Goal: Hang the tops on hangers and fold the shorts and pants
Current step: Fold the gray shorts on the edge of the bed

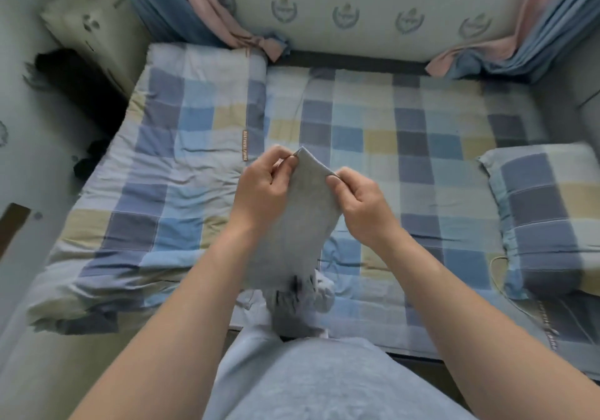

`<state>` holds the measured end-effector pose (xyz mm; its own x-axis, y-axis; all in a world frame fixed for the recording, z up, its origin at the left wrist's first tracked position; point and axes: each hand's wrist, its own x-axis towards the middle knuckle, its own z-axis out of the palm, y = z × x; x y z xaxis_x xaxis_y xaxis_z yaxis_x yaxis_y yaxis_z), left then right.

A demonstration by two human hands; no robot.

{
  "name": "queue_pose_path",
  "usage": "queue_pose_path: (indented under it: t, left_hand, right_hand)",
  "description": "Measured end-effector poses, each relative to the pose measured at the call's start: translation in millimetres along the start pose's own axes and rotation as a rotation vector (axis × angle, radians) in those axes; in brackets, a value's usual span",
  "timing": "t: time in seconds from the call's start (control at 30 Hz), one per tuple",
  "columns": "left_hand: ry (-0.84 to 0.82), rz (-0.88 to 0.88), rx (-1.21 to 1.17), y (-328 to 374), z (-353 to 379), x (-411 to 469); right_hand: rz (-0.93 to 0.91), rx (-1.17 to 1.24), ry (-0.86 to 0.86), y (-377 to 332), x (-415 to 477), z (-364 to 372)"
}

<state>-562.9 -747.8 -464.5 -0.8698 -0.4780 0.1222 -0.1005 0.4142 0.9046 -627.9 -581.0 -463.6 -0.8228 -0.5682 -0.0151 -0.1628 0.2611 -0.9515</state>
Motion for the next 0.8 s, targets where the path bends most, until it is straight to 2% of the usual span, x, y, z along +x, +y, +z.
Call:
queue_pose_path:
  t: [0.13,0.23,0.4,0.53,0.6,0.73,0.8]
  left_hand:
    - [-0.006,0.125,-0.068,51.7,-9.9,16.5]
    - [-0.007,0.21,-0.08,82.2,-6.5,22.6]
    - [-0.054,0.315,-0.144,118.7,2.9,28.8]
    - [-0.102,0.346,-0.17,125.2,11.6,35.3]
    - [-0.104,0.306,-0.204,122.3,17.9,39.3]
    - [-0.021,0.115,-0.231,111.0,25.7,52.4]
    - [-0.077,0.068,-0.25,106.9,29.0,54.6]
  right_hand:
    - [-0.055,0.185,-0.054,-27.7,0.6,-22.5]
    - [-0.089,0.06,-0.069,-18.6,-2.1,-37.0]
    - [0.336,-0.217,-0.055,47.2,-23.3,-53.4]
    - [0.464,-0.303,-0.017,80.2,-38.9,-64.5]
    - [0.496,-0.33,0.013,81.2,-39.5,-70.5]
    - [0.537,-0.304,0.066,74.8,-32.8,-84.0]
    - [0.512,-0.205,0.129,68.0,-28.2,-86.5]
